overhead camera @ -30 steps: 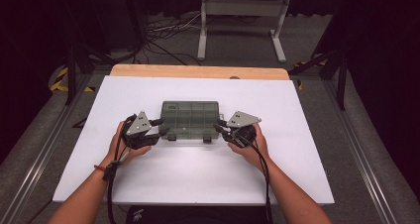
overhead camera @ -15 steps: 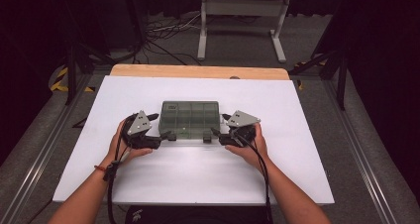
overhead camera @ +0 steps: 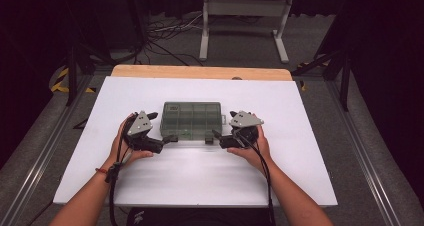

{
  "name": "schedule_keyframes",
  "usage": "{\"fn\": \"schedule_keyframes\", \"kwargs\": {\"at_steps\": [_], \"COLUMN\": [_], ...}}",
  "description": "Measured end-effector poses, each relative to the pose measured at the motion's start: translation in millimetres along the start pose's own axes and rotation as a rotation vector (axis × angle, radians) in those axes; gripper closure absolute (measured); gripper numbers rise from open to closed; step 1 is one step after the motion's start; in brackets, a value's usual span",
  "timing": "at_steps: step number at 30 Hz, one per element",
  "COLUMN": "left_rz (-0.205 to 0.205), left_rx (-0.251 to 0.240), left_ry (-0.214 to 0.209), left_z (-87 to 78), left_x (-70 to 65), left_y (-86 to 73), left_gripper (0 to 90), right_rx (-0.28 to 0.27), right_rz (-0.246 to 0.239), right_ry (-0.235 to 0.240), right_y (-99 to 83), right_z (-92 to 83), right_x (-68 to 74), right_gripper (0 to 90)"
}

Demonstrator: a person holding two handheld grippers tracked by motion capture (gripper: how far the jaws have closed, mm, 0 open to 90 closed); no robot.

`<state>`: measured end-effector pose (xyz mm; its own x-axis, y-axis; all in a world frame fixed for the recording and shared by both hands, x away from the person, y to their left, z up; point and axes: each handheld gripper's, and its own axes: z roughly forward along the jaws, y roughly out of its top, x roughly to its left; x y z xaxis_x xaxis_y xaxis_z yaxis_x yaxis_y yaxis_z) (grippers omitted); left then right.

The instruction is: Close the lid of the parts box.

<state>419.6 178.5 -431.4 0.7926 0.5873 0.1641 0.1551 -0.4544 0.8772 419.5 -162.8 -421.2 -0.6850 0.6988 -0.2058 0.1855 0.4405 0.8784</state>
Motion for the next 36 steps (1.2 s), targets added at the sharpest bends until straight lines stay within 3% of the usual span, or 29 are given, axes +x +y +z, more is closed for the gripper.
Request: {"fn": "schedule_keyframes", "kwargs": {"at_steps": [4, 12, 19, 27, 36], "left_rz": [0.006, 0.011, 0.018, 0.007, 0.012], "left_rx": [-0.004, -0.022, -0.023, -0.034, -0.007], "left_ry": [-0.015, -0.017, -0.01, -0.016, -0.01], "left_z": [0.0, -2.6, -3.1, -3.0, 0.8], "left_x": [0.4, 1.1, -1.6, -1.5, -1.9], "left_y": [-1.1, -1.0, -0.5, -1.3, -1.6], "left_gripper": [4.8, 4.1, 4.2, 3.4, 4.1], "right_rx": [0.001, 0.007, 0.029, 0.017, 0.009], "right_rz": [-0.004, -0.038, -0.008, -0.008, -0.06], "right_ry": [0.009, 0.003, -0.018, -0.03, -0.061], "right_y": [0.3, 2.3, -0.9, -1.0, 3.1], "right_z": [-0.1, 0.4, 0.9, -3.5, -9.8], "right_x": [-0.3, 3.8, 0.2, -4.9, -2.7], "right_gripper": [4.8, 3.9, 5.3, 6.0, 6.2]}}
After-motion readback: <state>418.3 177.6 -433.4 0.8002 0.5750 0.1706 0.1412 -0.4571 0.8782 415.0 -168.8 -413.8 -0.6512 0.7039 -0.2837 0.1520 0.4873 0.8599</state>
